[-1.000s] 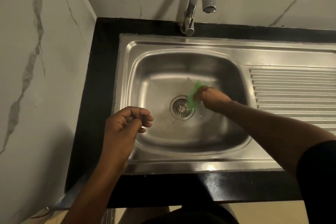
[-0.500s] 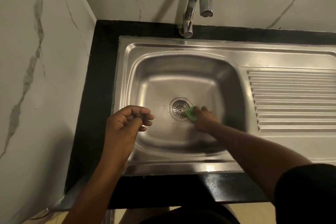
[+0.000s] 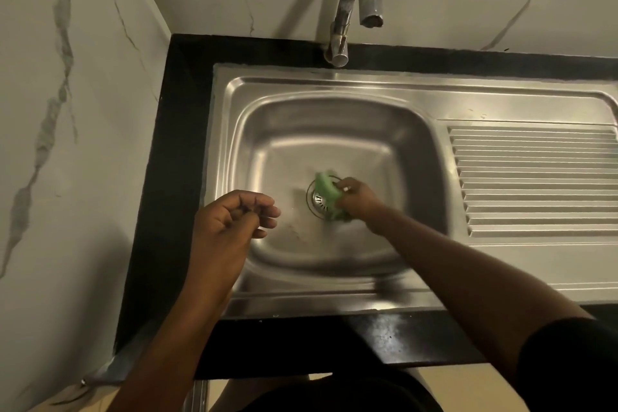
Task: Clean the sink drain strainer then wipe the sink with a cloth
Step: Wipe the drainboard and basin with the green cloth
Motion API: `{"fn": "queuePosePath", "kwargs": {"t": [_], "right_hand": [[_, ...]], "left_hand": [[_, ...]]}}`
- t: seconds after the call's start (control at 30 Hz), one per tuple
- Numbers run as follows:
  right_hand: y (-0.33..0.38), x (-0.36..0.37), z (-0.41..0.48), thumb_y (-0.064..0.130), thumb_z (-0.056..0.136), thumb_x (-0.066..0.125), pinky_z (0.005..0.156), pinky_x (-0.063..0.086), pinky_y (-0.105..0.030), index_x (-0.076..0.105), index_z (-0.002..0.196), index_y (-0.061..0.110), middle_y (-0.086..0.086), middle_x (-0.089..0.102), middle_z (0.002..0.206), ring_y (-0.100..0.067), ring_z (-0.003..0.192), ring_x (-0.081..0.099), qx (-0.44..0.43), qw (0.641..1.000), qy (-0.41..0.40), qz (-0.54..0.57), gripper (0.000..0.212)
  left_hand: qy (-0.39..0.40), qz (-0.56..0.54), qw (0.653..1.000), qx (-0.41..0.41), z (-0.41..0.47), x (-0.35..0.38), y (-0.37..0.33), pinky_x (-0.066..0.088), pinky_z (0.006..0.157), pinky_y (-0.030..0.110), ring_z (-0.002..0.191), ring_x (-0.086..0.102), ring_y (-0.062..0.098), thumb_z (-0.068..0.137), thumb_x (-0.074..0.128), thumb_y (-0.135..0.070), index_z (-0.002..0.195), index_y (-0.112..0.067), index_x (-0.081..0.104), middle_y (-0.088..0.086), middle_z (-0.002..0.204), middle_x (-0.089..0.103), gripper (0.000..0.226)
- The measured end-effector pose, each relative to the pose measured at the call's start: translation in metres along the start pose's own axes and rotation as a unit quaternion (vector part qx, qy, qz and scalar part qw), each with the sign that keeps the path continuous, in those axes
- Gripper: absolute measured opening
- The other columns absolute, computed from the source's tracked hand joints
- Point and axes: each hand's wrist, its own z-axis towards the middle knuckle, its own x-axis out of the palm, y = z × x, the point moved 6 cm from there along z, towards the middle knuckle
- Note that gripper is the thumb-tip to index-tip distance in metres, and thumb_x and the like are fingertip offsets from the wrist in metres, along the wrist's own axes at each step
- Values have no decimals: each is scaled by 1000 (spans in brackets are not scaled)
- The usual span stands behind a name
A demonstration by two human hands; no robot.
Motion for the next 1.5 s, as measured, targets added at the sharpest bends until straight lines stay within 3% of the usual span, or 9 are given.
{"fn": "queuePosePath", "kwargs": {"t": [0.1, 0.2, 0.4, 0.6, 0.87, 1.13, 1.33, 1.43, 1.5], "right_hand": [[8, -56, 20, 43, 99, 64, 88, 56, -37, 65, 120, 16, -15, 72, 115, -33, 100, 71, 13, 977, -210, -14, 35], [2, -63, 37, 30, 98, 62, 102, 50, -36, 60, 134, 16, -15, 62, 133, -36, 121, 63, 21, 966, -248, -64, 39], [24, 30, 50, 8, 93, 61, 109, 46, -34, 56, 146, 23, -12, 51, 140, -37, 126, 58, -113, 955, -46, -269, 55], [23, 102, 7, 1, 86, 60, 97, 47, -39, 64, 132, 26, -7, 57, 130, -33, 123, 50, -297, 839, 127, -438, 53], [-38, 72, -30, -3, 86, 62, 110, 43, -36, 64, 138, 21, -9, 56, 141, -31, 129, 52, -275, 740, 302, -534, 57], [-61, 25, -24, -2, 86, 67, 102, 49, -38, 62, 139, 17, -11, 55, 145, -32, 126, 55, -101, 770, 312, -547, 56], [-44, -14, -15, -3, 92, 53, 92, 59, -42, 72, 120, 15, -15, 67, 124, -33, 109, 66, -2, 856, 239, -458, 39], [-42, -39, -9, -6, 91, 48, 63, 54, -33, 70, 107, 18, -16, 63, 98, -28, 76, 59, 94, 963, 165, -191, 35], [-45, -47, -10, -4, 95, 45, 61, 51, -30, 66, 103, 18, -13, 59, 95, -25, 72, 57, 159, 976, 144, -26, 32]], "left_hand": [[-5, 12, 1000, -8, -4, -5, 7, 60, 71, 29, 80, 77, 24, 90, 49, 14, 94, -10, 78, 9, 88, 82, 38], [-15, 5, 1000, -10, -10, -10, 9, 61, 69, 26, 80, 78, 24, 86, 53, 1, 92, -15, 79, 8, 88, 82, 31], [-23, -3, 1000, -10, -16, -22, 15, 60, 70, 23, 81, 78, 21, 81, 53, -5, 90, -26, 81, 8, 89, 82, 37], [-24, -9, 1000, -7, -16, -22, 10, 60, 70, 22, 82, 78, 25, 81, 53, -5, 90, -27, 82, 9, 89, 82, 37], [-11, 4, 1000, 2, -20, -13, -6, 61, 69, 24, 82, 78, 23, 91, 53, 5, 95, -16, 79, 7, 89, 82, 34], [-15, 0, 1000, 3, -19, -18, -15, 60, 67, 23, 83, 78, 24, 81, 54, -10, 86, -29, 81, 6, 90, 82, 33], [-10, -5, 1000, 0, -19, -22, -13, 61, 67, 23, 82, 79, 24, 82, 55, -12, 87, -30, 81, 6, 90, 82, 32], [-1, 2, 1000, 3, -19, -22, -12, 61, 68, 23, 84, 79, 26, 86, 54, -6, 88, -27, 81, 6, 90, 82, 34], [0, 3, 1000, 0, -18, -21, -13, 61, 68, 24, 84, 79, 26, 84, 54, -9, 90, -23, 80, 6, 90, 82, 30]]}}
